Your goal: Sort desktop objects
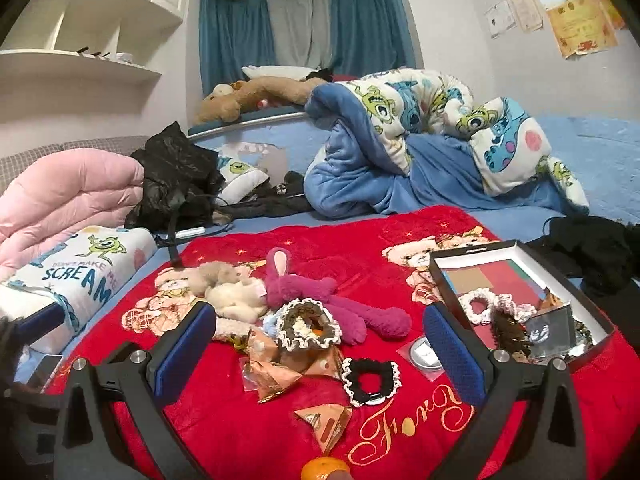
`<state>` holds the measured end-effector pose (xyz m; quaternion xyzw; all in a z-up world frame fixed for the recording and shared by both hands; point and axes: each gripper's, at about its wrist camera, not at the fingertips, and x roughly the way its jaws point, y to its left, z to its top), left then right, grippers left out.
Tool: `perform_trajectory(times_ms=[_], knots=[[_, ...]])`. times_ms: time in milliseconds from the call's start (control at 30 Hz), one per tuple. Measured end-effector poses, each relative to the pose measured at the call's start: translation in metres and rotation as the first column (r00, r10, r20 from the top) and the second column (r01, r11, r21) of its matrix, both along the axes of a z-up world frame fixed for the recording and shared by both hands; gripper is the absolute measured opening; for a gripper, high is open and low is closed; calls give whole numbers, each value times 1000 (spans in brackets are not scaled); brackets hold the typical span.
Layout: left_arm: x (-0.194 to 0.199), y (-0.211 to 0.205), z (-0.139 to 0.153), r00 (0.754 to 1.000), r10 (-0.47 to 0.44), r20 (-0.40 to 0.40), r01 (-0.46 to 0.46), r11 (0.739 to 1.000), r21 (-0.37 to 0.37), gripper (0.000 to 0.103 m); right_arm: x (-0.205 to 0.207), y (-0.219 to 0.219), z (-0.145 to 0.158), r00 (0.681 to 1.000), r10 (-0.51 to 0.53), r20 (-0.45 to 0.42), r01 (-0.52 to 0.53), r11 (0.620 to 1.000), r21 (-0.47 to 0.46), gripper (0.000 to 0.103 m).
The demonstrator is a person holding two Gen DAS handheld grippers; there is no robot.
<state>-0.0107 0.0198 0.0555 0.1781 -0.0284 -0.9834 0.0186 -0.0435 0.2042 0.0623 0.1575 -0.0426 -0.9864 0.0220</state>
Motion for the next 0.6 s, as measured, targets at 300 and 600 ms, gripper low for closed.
perform_trajectory(times_ms=[300, 600], knots=[[56, -12, -6, 999, 41, -23, -39, 995, 91, 103, 53, 1, -17, 996, -93, -3, 92, 972, 217, 103], [60, -15, -27, 997, 55, 47, -58, 996, 61, 103, 92, 9, -35, 997, -60, 42, 51, 979, 198, 103]])
